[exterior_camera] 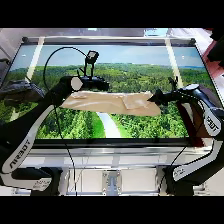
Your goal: Fold the shirts.
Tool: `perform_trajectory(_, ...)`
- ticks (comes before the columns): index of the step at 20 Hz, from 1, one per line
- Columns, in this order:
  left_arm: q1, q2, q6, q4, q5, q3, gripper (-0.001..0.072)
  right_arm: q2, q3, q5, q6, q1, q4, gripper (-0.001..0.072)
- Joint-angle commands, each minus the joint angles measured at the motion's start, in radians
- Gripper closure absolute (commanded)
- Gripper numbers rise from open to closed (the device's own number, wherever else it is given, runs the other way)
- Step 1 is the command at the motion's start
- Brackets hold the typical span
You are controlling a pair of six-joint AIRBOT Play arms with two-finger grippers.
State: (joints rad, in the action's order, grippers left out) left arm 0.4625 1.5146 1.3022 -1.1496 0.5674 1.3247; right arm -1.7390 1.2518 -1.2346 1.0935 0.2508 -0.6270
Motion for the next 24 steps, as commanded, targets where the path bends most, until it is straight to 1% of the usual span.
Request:
perform_trajectory(1,0.001,0.089,0.019,0.095,0.016,0.001,0.0698,0.038,0.07,-0.09,0.022,-0.006,0.048,0.0685)
perform_trajectory(4,0.001,0.179,0.05,0.135,0.061,0.001,0.0698,0.089,0.169,-0.123,0.093,-0.029,0.043,0.0685)
perform_trajectory(8,0.0,0.256,0.103,0.144,0.014,0.001,0.0698,0.122,0.312,-0.154,0.17,-0.12,0.042,0.0686)
perform_trajectory(13,-0.001,0.291,0.109,0.154,-0.002,0.005,0.0697,0.122,0.43,-0.118,0.253,-0.296,0.035,0.0687)
perform_trajectory(15,-0.019,0.283,0.108,0.144,0.031,0.053,0.0697,0.122,0.446,-0.05,0.286,-0.361,0.032,0.0688)
perform_trajectory(18,-0.102,0.202,0.101,0.052,0.154,0.173,0.0696,0.117,0.447,0.107,0.326,-0.455,0.03,0.0689)
perform_trajectory(21,-0.233,0.045,0.102,-0.11,0.226,0.245,0.0697,0.09,0.448,0.266,0.348,-0.565,0.029,0.069)
perform_trajectory(23,-0.33,-0.075,0.102,-0.169,0.233,0.247,0.0697,0.054,0.448,0.382,0.351,-0.647,0.045,0.069)
perform_trajectory(24,-0.377,-0.127,0.102,-0.171,0.247,0.247,0.0697,0.027,0.449,0.444,0.351,-0.691,0.077,0.069)
